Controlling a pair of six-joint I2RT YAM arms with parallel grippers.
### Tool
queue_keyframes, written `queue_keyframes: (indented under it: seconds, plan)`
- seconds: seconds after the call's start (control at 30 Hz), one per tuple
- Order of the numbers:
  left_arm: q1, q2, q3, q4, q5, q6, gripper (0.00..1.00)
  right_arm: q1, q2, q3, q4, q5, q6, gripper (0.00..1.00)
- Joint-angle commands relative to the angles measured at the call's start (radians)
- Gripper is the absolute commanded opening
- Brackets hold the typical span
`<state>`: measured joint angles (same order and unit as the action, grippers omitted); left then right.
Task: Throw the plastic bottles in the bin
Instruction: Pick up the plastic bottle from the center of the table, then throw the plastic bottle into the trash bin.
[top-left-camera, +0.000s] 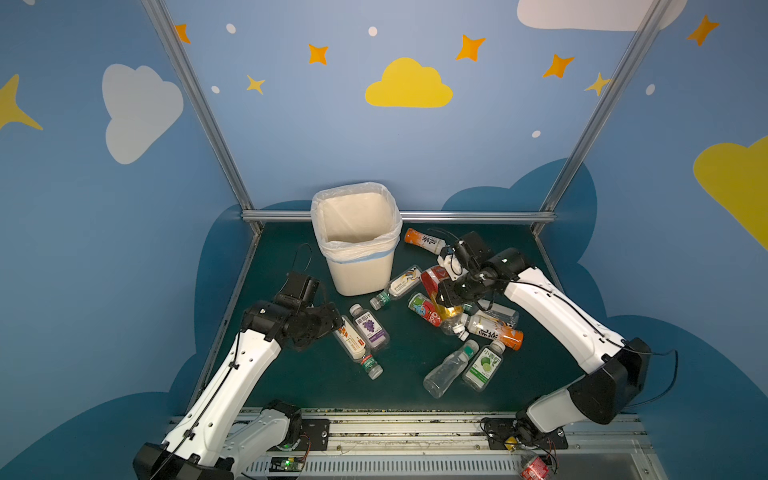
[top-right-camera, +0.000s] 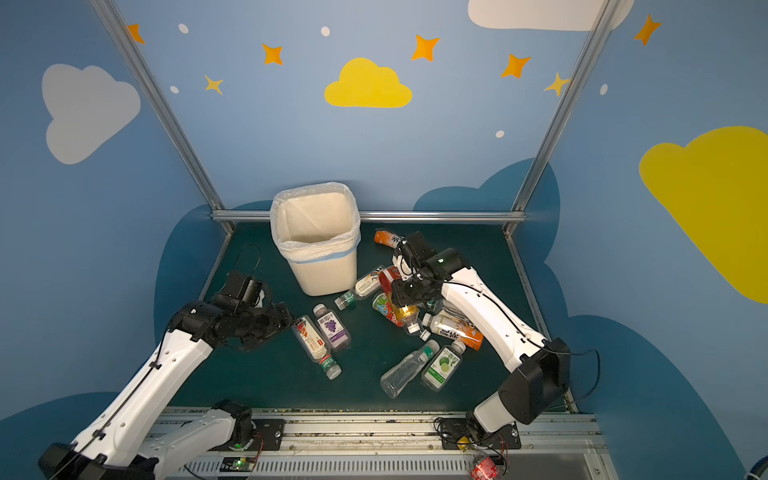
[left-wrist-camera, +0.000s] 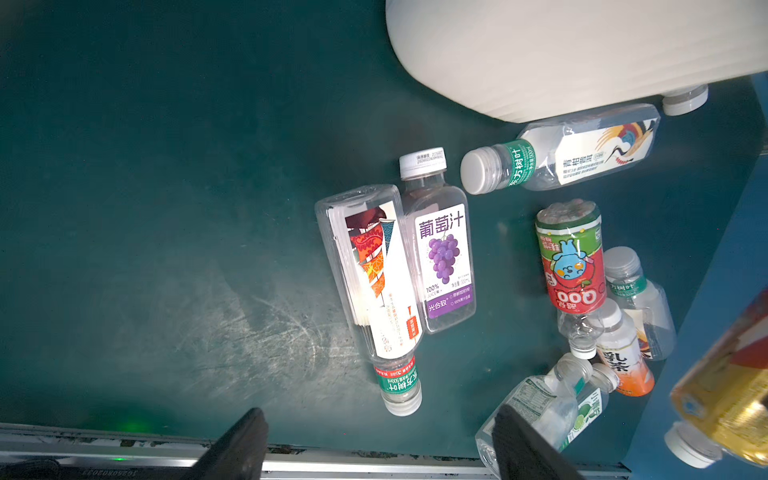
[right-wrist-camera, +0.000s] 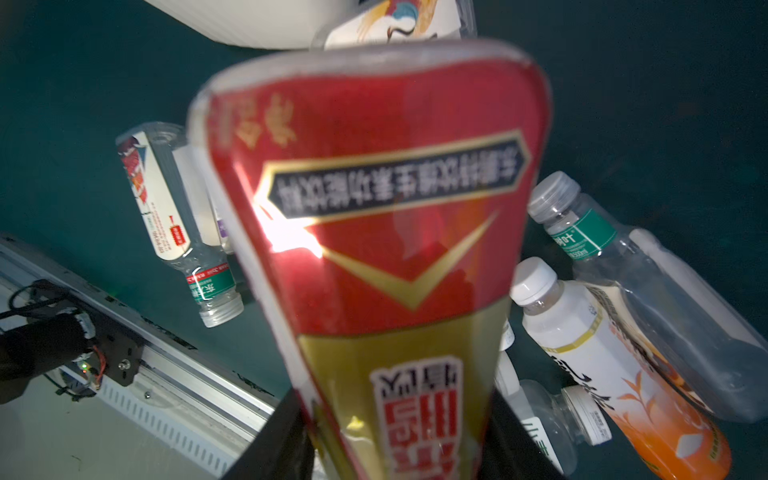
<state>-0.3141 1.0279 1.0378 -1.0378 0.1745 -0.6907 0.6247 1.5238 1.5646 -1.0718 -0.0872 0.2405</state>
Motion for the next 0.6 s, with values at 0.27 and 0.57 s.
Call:
queue_keyframes:
  seconds: [0.27,0.57]
  plan:
    - [0.005,0.054,0.066,-0.025,0.01,0.045,0.87,0.018,0.58,1.251,0.092,-0.274,0.076,0.91]
    - [0.004,0.059,0.082,-0.064,0.019,0.047,0.87,-0.105,0.551,1.029,0.433,-0.356,0.292,0.92]
